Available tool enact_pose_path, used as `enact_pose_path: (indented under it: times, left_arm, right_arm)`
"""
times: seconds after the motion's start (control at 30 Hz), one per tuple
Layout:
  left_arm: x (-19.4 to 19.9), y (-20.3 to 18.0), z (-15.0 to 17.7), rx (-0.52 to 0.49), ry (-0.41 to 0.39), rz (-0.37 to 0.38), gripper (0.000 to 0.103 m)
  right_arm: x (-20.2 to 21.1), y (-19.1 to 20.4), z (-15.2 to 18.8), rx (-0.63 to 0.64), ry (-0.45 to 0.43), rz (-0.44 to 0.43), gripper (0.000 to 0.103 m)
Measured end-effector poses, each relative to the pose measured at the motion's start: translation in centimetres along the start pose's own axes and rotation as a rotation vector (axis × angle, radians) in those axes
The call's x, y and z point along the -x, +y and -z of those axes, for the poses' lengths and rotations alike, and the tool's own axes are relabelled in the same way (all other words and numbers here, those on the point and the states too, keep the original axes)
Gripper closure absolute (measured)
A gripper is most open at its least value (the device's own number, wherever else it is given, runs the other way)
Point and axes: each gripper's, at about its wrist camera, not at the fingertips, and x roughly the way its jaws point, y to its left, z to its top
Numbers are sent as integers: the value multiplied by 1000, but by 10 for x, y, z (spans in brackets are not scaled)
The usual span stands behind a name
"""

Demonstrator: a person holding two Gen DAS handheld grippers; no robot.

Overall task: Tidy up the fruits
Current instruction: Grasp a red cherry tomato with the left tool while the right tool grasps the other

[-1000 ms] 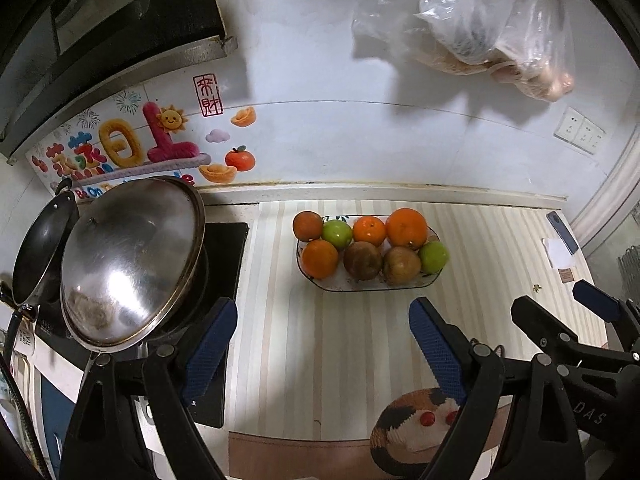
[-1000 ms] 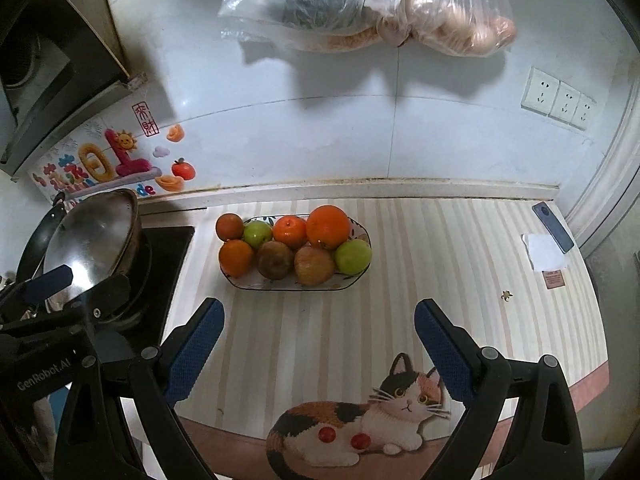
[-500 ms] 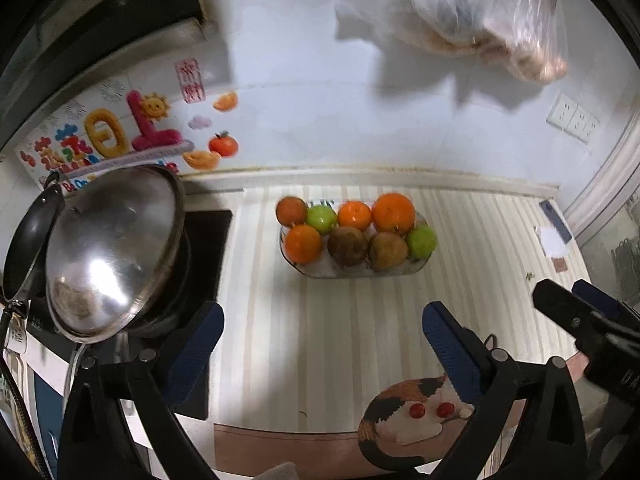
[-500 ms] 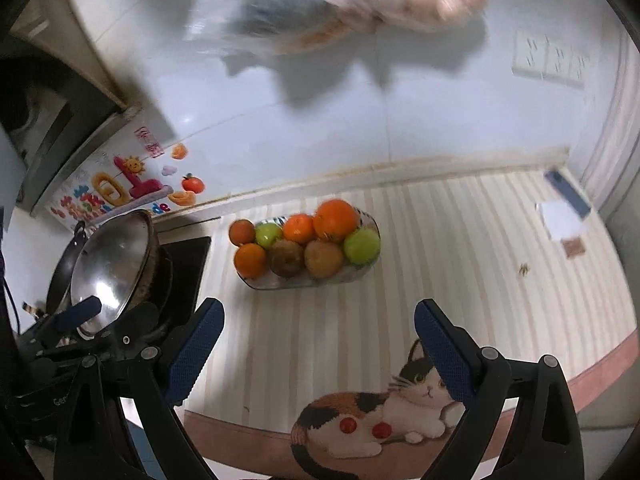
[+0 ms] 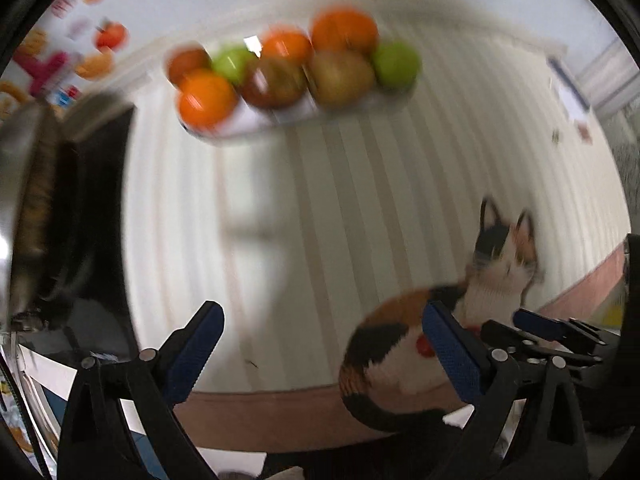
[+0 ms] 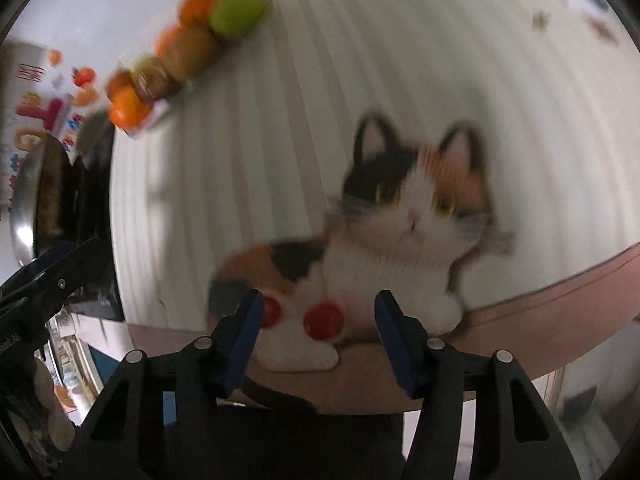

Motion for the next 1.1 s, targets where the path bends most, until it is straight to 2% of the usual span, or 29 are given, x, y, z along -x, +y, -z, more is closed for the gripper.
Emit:
enact_pose_path:
  times: [0.1,0.23,0.33,0.43,0.57,0.63,0.73,0.97,1.0,1.1]
  left_arm:
    - [-18,-3,6,2,67,24,1]
    - [-30,-7,14,-7,107,39,1]
    - [-37,-12,16,-11,129,68,1]
    - [-41,-22,19,-33,140,97,1]
    - [-50,-52,25,-127,142,120,4]
    - [-57,-64,28,-157,156,126,19]
    - [-67,-79,34,-192,180,130,35]
    - [-79,-96,40,-235,187,119,62]
    - [-80,-97,40,-235,186,118,68]
    - [-80,-100,40,-238,176,118,78]
  right_arm:
    - [-23,-5,7,-20,44,-25,53]
    - [-37,-3,11,1,46,-16,73]
    - [-38,3,15,48,19,10,75]
    - [-30,-1,18,44,-21,34,75]
    - [-9,-11,21,-2,-64,48,75]
    - [-4,-17,25,-22,-76,51,75]
    - [-1,-21,23,-40,-84,55,75]
    - [10,-29,22,-66,-98,56,75]
    - [11,-30,22,-69,-99,56,75]
    - [13,-33,24,-68,-100,58,74]
